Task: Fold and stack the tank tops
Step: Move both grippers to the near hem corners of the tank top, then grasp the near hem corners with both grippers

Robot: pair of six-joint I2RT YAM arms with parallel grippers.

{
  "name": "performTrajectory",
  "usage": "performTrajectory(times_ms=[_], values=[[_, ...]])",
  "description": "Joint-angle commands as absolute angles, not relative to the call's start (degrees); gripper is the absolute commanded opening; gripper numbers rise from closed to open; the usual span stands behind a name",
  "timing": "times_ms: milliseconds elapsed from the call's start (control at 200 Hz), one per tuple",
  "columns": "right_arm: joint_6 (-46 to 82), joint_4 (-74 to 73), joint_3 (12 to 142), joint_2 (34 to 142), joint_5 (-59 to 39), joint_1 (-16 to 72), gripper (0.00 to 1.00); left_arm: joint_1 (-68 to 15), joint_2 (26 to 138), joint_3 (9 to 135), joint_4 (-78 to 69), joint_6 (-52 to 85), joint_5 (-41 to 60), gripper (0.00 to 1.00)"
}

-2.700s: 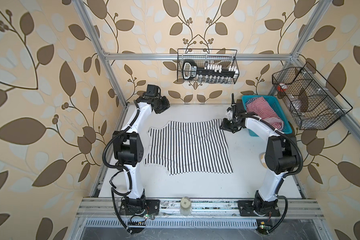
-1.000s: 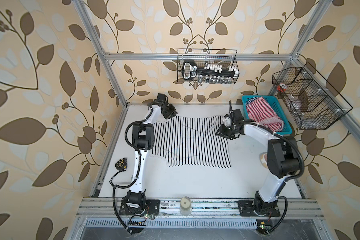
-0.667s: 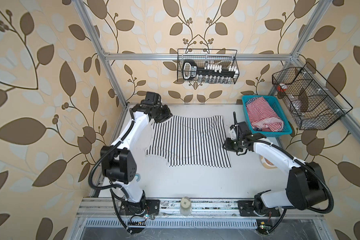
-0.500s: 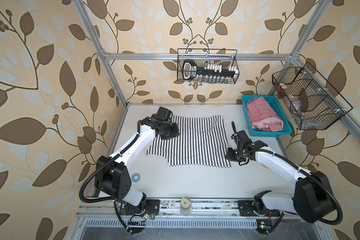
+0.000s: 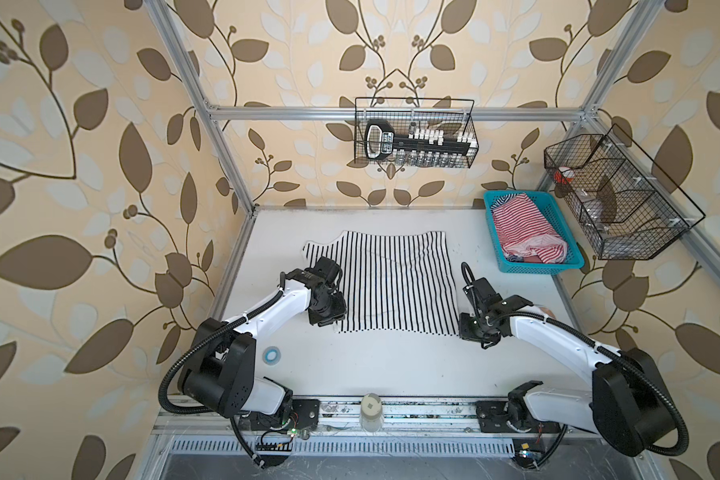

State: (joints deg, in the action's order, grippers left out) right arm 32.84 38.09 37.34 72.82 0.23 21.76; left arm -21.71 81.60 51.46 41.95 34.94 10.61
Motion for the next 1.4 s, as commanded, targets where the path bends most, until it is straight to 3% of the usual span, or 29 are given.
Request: performTrajectory(times_ms=[0, 815, 1065, 1400], values=[[34.95, 34.85, 36.40, 74.09, 0.01, 21.98, 0.34, -21.71, 83.84, 50.15, 39.63, 36.72, 8.98, 0.39], [36.55, 31.20, 34.09, 77.81, 0.08, 21.89, 0.38, -21.70, 91.04, 46.80, 35.34, 37.85, 9.05, 0.43], [36.64, 30.07, 33.83, 79.37, -0.39, 21.90, 0.33, -21.71, 91.69, 45.79, 34.48, 38.06, 9.93, 0.24], [36.83, 31.29, 32.02, 76.91, -0.96, 21.95, 0.13, -21.71, 90.80, 44.43, 34.64, 37.87, 10.55, 0.01]])
